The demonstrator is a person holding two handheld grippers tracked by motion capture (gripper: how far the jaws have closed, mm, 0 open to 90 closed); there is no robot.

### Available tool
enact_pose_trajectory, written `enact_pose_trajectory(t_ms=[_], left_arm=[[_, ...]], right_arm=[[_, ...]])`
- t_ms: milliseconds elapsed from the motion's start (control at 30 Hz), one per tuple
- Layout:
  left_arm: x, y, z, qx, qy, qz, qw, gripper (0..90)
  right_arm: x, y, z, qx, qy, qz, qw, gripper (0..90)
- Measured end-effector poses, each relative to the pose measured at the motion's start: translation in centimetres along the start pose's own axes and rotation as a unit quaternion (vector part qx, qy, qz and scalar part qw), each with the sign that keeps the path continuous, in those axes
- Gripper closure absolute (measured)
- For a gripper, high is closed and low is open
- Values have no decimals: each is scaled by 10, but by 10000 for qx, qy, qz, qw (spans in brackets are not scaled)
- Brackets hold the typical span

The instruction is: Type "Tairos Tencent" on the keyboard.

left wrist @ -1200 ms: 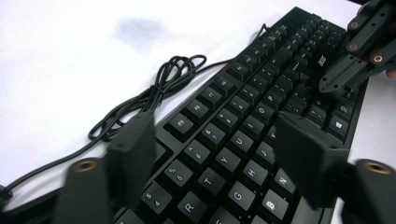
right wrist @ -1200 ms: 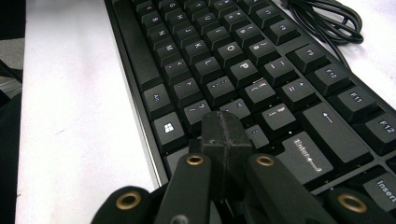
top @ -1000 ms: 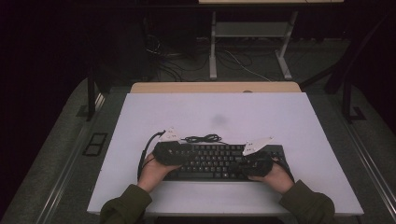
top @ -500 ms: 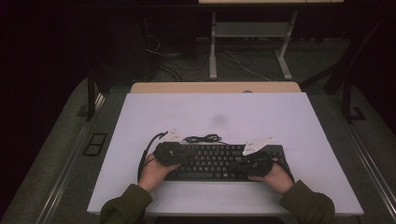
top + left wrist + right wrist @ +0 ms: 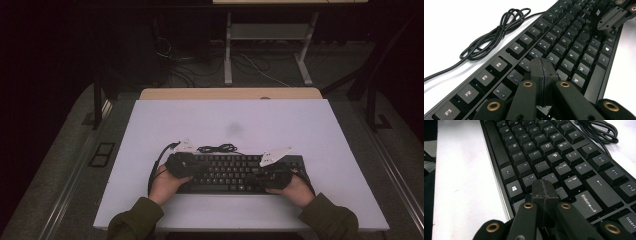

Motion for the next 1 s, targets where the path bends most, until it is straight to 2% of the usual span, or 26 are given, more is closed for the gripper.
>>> enact_pose_trajectory(t_ms=[367,600,767,1000], left_arm=[[1,-1,1,2,-34,54,10000,892],[3,-4,1,21,36,55,10000,892],[2,-3,0,-26,-15,87,10000,893],[0,2,1,-15,-31,7,10000,892]], right_arm=[[0,0,0,5,-2,-2,10000,893],[0,0,0,13,10,3,10000,893],[0,0,0,8,6,-2,10000,893],[0,0,0,8,11,2,10000,893]])
Point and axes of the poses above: each handheld gripper's, and its own axes: y roughly backward along the jaws, x roughly out of its underside, z roughly to its left, the point moved 1 cm from there along -y, roughly forward along the jaws, and after that the axes turned 5 degrees about -z, right-handed, at the moved point
